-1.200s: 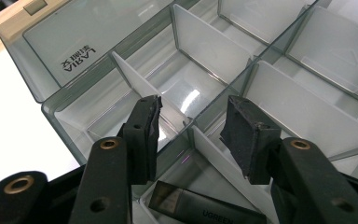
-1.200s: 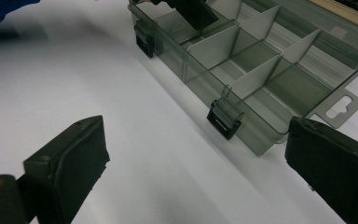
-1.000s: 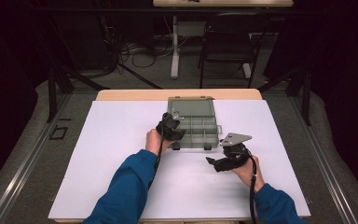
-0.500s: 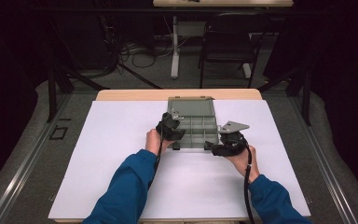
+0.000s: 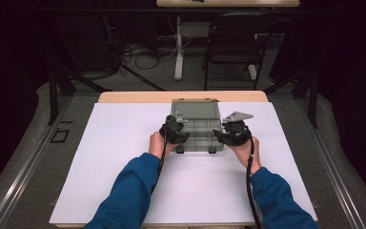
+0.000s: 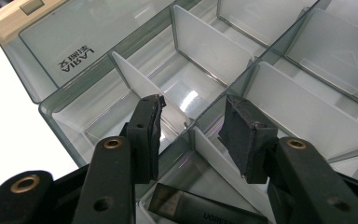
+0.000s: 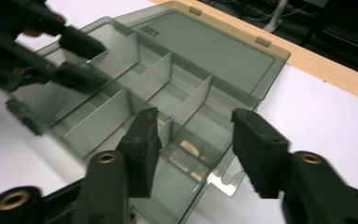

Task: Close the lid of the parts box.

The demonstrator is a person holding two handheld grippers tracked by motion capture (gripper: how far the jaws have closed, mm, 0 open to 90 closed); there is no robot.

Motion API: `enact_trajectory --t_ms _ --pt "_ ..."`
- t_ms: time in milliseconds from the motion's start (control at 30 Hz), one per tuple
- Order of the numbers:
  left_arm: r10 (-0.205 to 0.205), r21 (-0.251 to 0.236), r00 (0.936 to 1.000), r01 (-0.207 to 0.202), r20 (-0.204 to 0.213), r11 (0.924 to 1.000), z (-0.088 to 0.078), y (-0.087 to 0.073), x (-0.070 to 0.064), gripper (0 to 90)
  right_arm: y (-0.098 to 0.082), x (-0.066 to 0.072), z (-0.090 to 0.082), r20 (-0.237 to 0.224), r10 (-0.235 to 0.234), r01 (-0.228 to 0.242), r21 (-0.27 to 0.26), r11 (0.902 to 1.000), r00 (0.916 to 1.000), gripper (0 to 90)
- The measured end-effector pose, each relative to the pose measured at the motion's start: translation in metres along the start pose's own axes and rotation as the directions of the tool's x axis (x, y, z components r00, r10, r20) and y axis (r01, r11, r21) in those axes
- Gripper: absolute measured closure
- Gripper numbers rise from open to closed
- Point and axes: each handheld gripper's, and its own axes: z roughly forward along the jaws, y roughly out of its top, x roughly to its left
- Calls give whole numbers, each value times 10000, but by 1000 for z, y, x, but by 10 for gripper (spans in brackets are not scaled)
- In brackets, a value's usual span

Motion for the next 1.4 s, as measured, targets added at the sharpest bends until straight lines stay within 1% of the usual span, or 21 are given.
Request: enact_trajectory --t_ms 233,400,467,567,667,767,967,1000,1200,1400 --pt "11 1 10000 -11 3 10000 0 0 0 566 11 -8 9 293 -42 42 1 10000 9996 700" --pt "20 3 10000 -20 7 10000 0 0 0 566 16 -14 19 508 -140 133 132 9998 9986 799" --pt "29 5 10000 -29 4 10000 0 0 0 566 18 -17 22 571 -107 97 177 9998 9983 844" --pt "48 11 10000 -48 21 10000 0 0 0 567 21 -20 28 651 -204 188 242 9995 9977 886" --pt "80 12 10000 -80 41 10000 0 0 1 568 23 -23 34 745 -207 188 263 9995 9970 898" --pt "136 32 9999 -136 53 9999 0 0 1 570 24 -27 40 789 -273 241 407 9989 9965 900" --pt "141 29 9999 -141 67 9999 0 0 1 573 23 -37 50 965 -112 54 595 9982 9953 900" --pt "147 37 9999 -148 75 9999 0 0 1 573 23 -38 52 981 -68 4 648 9979 9952 900" --pt "158 37 9998 -158 84 9999 0 0 1 575 20 -41 62 1215 -155 52 844 9964 9925 900" --pt "144 20 9998 -144 108 9999 0 0 2 577 20 -50 69 1354 62 -193 958 9952 9908 900"
